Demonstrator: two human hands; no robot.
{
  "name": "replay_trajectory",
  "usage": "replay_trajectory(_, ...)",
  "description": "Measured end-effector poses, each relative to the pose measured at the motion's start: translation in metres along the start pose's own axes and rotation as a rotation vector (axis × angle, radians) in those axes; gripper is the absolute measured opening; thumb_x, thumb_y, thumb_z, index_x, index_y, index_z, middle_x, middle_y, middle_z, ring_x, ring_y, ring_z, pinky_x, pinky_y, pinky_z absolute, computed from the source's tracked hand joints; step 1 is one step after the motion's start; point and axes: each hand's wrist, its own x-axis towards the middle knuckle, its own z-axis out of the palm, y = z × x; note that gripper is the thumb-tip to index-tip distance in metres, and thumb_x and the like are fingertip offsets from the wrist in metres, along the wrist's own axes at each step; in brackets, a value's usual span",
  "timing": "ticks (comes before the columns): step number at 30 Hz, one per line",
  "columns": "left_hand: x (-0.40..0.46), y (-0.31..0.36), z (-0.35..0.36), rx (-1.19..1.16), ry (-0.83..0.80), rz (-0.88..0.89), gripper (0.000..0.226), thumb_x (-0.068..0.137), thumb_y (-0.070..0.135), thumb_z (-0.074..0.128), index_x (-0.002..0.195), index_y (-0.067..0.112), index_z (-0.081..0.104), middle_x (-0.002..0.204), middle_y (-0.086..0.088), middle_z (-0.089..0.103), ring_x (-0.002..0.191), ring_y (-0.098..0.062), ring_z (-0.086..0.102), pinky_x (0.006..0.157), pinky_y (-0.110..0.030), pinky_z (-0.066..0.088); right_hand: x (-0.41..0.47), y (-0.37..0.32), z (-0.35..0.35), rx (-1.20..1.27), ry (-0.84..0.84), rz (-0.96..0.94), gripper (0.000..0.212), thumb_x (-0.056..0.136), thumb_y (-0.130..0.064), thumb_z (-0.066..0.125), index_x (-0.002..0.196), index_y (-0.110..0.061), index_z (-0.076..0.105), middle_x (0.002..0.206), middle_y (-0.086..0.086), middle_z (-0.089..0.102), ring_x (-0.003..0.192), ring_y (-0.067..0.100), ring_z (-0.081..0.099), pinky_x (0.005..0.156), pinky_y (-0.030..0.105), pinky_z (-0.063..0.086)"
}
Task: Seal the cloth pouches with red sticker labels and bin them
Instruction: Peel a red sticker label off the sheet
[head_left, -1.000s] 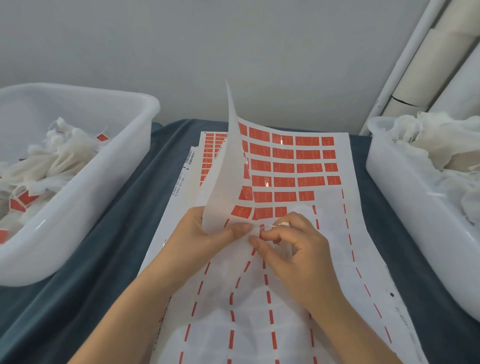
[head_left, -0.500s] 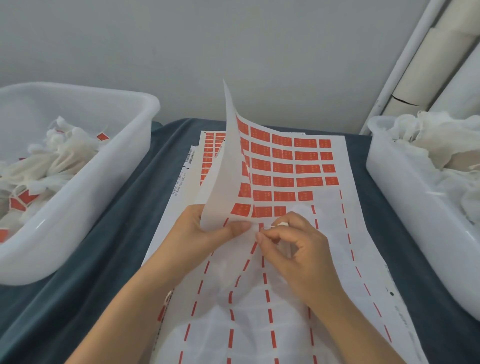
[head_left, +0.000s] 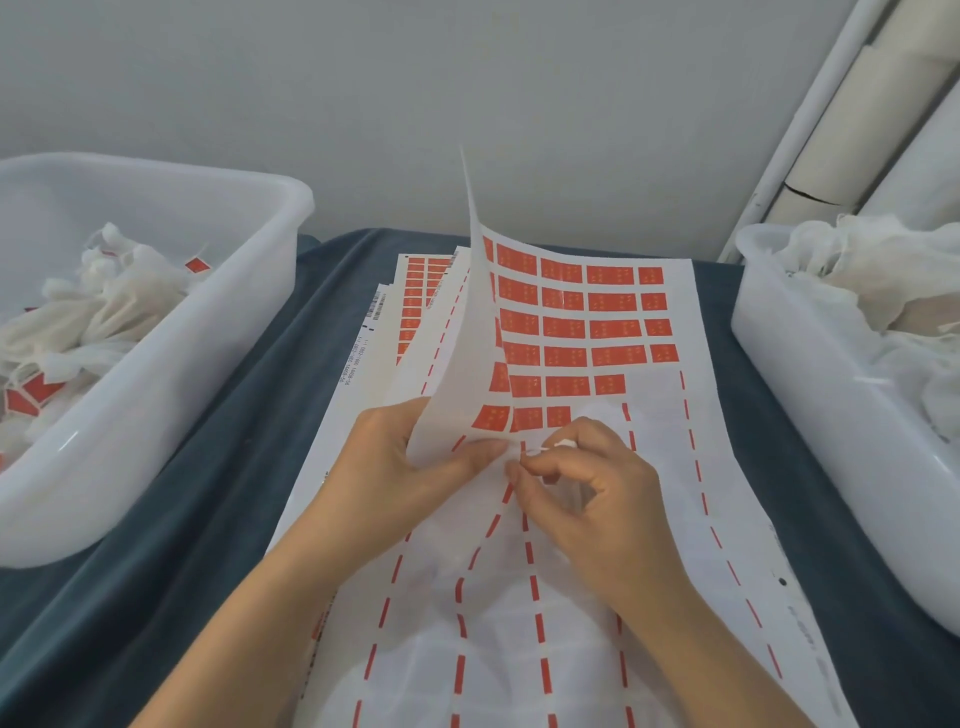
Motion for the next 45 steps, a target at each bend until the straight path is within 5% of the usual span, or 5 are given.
replay_trajectory(8, 0.003, 0.001, -0.005, -0.070, -0.029, -0.074, 0.025, 0.057, 0.052, 0.061, 0.067, 0.073, 0.052, 0.070, 0.047, 0.057, 0.069, 0.019, 0.059, 0.045, -0.003, 0.042, 0.000, -0.002, 0.001, -0.001, 0.020, 0.055, 0.026, 0.073, -0.035, 0.062, 0.081, -0.014, 0.075, 0.077, -0.029, 0.050, 0.075, 0.001, 0.055, 0.070, 0.002, 0.043)
replay_trajectory(16, 0.009, -0.004, -0.028, -0.354, -0.363, -0.370, 0.026, 0.062, 0.032, 0.068, 0.081, 0.049, 0.068, 0.091, 0.009, 0.073, 0.082, -0.017, 0.070, 0.057, -0.027, 0.056, -0.002, -0.005, -0.004, 0.068, -0.022, 0.093, 0.028, 0.076, -0.042, 0.064, 0.092, -0.021, 0.073, 0.085, -0.028, 0.055, 0.087, 0.000, 0.057, 0.081, 0.007, 0.045)
replay_trajectory(23, 0.010, -0.009, -0.025, -0.383, -0.318, -0.364, 0.037, 0.057, 0.026, 0.073, 0.092, 0.035, 0.069, 0.093, 0.007, 0.073, 0.082, -0.019, 0.070, 0.060, -0.031, 0.058, -0.004, -0.010, -0.002, -0.010, 0.032, 0.077, 0.037, 0.066, -0.046, 0.064, 0.085, -0.016, 0.074, 0.085, -0.015, 0.058, 0.082, 0.003, 0.056, 0.078, 0.013, 0.043)
replay_trajectory(30, 0.010, -0.006, -0.017, -0.313, -0.237, -0.289, 0.029, 0.055, 0.030, 0.071, 0.071, 0.054, 0.067, 0.081, 0.021, 0.071, 0.074, -0.002, 0.068, 0.050, -0.014, 0.050, -0.004, -0.008, -0.001, 0.117, -0.021, 0.151, 0.019, 0.066, -0.044, 0.063, 0.076, -0.027, 0.066, 0.081, -0.025, 0.056, 0.086, 0.000, 0.057, 0.078, 0.003, 0.044)
replay_trajectory(45, 0.007, -0.002, -0.019, -0.309, -0.260, -0.315, 0.028, 0.056, 0.032, 0.071, 0.076, 0.052, 0.068, 0.084, 0.015, 0.072, 0.075, -0.010, 0.070, 0.052, -0.020, 0.053, 0.000, -0.003, -0.005, 0.304, -0.109, 0.218, 0.009, 0.074, -0.027, 0.069, 0.071, -0.034, 0.064, 0.078, -0.019, 0.061, 0.087, -0.006, 0.057, 0.074, 0.001, 0.043)
